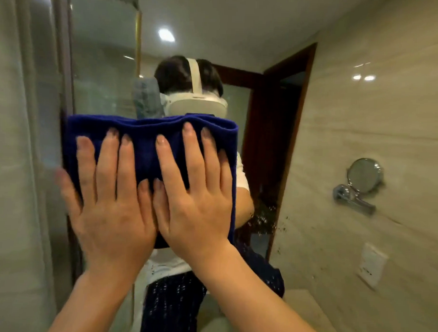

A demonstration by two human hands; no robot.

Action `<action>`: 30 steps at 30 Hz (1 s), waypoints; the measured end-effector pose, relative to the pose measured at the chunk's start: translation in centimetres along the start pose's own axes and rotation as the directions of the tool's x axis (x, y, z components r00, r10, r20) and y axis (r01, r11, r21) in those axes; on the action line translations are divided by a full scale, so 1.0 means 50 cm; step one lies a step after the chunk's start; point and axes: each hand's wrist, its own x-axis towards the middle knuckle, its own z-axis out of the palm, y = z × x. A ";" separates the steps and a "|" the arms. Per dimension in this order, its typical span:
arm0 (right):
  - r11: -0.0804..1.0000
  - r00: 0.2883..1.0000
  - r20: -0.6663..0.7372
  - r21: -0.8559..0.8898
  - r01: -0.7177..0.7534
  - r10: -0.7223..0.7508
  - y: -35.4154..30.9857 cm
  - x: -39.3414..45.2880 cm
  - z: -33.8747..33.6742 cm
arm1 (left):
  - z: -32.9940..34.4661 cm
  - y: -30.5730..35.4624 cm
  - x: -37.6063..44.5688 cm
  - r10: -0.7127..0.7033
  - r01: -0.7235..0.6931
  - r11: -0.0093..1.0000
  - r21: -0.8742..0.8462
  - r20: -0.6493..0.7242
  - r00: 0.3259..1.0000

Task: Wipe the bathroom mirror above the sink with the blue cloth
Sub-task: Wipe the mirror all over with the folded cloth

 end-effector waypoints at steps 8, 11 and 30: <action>0.999 1.000 -0.003 0.027 -0.031 0.031 0.013 -0.007 -0.006 | 0.449 -0.173 -0.061 -0.499 0.256 0.834 0.489 0.469 0.728; 1.000 1.000 0.011 0.002 0.012 -0.012 0.025 -0.017 -0.017 | 0.382 -0.091 -0.085 -0.459 0.318 0.873 0.369 0.403 0.792; 1.000 1.000 0.012 -0.006 -0.013 0.013 0.173 -0.045 -0.082 | -0.011 0.151 -0.006 0.087 -0.077 0.994 -0.078 0.136 0.987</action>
